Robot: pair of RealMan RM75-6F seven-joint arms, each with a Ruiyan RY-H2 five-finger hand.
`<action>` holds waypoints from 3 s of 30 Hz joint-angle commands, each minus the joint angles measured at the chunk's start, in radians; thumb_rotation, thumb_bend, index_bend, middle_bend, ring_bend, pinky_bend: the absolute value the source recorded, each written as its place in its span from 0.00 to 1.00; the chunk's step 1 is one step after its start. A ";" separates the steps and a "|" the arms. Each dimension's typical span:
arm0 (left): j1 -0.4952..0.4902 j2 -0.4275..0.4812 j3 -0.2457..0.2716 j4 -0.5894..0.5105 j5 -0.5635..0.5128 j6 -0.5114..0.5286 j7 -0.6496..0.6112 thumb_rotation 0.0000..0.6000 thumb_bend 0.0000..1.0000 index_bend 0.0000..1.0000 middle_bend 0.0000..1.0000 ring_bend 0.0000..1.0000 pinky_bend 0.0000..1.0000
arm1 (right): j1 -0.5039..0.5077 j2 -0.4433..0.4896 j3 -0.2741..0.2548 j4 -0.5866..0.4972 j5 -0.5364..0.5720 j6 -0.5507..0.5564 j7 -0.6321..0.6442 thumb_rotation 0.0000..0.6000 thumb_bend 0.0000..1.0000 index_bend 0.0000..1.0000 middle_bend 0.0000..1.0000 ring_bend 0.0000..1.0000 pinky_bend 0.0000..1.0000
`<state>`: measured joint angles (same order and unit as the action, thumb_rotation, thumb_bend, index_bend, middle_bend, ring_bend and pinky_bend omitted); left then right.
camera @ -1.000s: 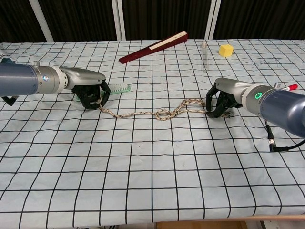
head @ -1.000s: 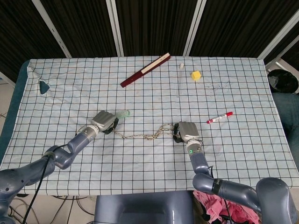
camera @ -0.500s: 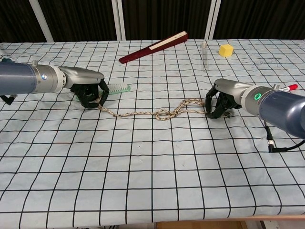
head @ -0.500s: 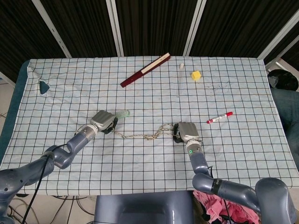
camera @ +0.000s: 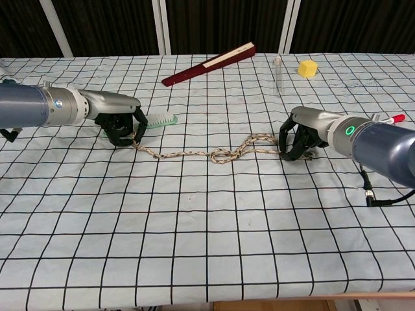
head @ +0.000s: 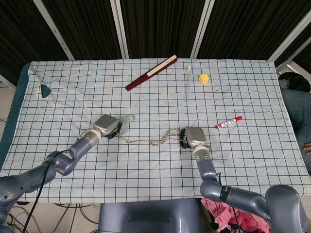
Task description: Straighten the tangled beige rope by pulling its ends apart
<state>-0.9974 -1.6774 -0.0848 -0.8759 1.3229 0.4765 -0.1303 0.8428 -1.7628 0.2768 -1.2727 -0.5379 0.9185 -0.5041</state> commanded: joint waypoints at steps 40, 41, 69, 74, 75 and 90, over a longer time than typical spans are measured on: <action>0.060 0.214 -0.040 -0.164 -0.068 0.088 0.037 1.00 0.51 0.62 0.86 0.89 0.88 | -0.066 0.265 0.019 -0.152 -0.032 0.022 0.047 1.00 0.53 0.68 0.98 1.00 0.98; 0.061 0.216 -0.040 -0.165 -0.068 0.089 0.039 1.00 0.51 0.62 0.86 0.89 0.88 | -0.067 0.269 0.016 -0.151 -0.033 0.018 0.047 1.00 0.53 0.68 0.98 1.00 0.98; 0.118 0.249 -0.034 -0.108 -0.094 0.104 0.021 1.00 0.51 0.62 0.86 0.89 0.88 | -0.143 0.407 -0.040 -0.022 -0.043 -0.076 0.145 1.00 0.53 0.68 0.99 1.00 0.98; 0.118 0.252 -0.033 -0.113 -0.092 0.103 0.029 1.00 0.51 0.62 0.86 0.89 0.88 | -0.144 0.413 -0.045 0.004 -0.041 -0.096 0.152 1.00 0.53 0.68 0.99 1.00 0.98; 0.118 0.252 -0.034 -0.113 -0.092 0.103 0.028 1.00 0.51 0.62 0.86 0.89 0.88 | -0.145 0.414 -0.047 0.008 -0.042 -0.098 0.154 1.00 0.53 0.68 0.98 1.00 0.98; 0.132 0.245 -0.027 -0.066 -0.095 0.092 0.029 1.00 0.51 0.62 0.86 0.89 0.88 | -0.154 0.413 -0.058 0.075 -0.025 -0.129 0.171 1.00 0.53 0.68 0.98 1.00 0.98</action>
<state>-0.8662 -1.4315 -0.1130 -0.9438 1.2267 0.5679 -0.1015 0.6892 -1.3491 0.2189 -1.1986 -0.5630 0.7908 -0.3345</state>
